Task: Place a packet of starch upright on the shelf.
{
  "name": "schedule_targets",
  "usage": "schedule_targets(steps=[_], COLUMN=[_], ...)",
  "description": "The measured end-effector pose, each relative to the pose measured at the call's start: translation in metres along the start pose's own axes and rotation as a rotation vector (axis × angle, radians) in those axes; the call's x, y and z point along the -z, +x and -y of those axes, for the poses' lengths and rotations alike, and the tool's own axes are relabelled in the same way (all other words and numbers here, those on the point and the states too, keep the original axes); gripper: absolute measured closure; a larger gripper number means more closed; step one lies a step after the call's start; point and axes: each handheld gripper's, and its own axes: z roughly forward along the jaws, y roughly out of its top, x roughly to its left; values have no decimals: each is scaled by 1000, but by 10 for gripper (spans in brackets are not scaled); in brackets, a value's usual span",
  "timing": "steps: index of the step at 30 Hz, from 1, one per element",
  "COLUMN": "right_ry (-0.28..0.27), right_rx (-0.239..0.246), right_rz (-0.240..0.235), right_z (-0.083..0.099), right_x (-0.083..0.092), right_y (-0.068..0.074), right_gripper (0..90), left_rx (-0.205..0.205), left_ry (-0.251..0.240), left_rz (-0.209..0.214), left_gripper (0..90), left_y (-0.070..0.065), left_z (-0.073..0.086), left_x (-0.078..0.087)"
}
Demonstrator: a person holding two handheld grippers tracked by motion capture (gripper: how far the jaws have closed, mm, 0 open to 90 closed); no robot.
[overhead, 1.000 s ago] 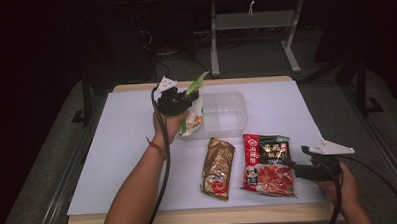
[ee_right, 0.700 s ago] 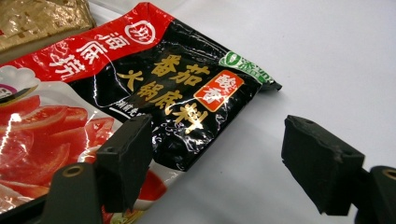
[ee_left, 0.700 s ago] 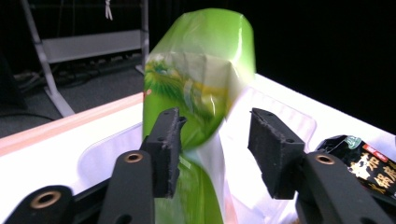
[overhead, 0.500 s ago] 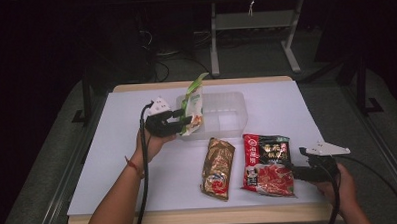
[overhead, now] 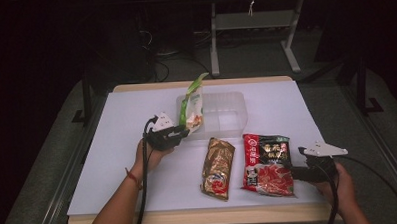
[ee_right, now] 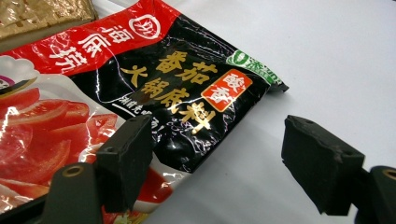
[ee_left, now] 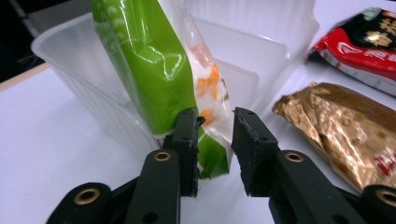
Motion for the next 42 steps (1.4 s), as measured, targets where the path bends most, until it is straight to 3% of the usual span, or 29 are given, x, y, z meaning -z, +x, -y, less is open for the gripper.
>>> schedule_targets(steps=[5,17,21,23,25,26,32,34,36,37,41,42], right_ry=[3,-3,-3,-5,-6,-5,-8,-11,-15,-18,-19,-18], right_rx=[5,-15,-18,-18,-16,-15,-8,-5,-2,0,5,7], right_rz=[5,45,52,54,58,58,54,52,51,49,47,46], right_z=[1,12,13,13,14,14,13,12,11,10,8,8], right_x=[1,16,18,19,19,20,19,19,19,18,17,17], right_y=[2,-1,1,1,1,1,1,1,1,2,3,3], right_gripper=[244,244,244,244,244,244,244,244,244,244,244,244], left_rx=[-29,-21,-46,-71,-26,-29,-10,-1,10,13,37,43], left_ry=[5,14,73,103,76,77,38,22,6,-4,-38,-43], left_rz=[-23,-32,-42,-75,-43,-45,-17,-7,32,36,83,112], left_gripper=[772,861,894,894,898,897,776,697,689,619,539,511], left_y=[1,8,9,8,10,10,8,7,6,5,1,-1], left_z=[-3,-7,-3,-2,-1,-1,-5,-6,-7,-8,-10,-10], left_x=[-3,-19,-31,-36,-37,-37,-29,-25,-19,-17,-5,-3])
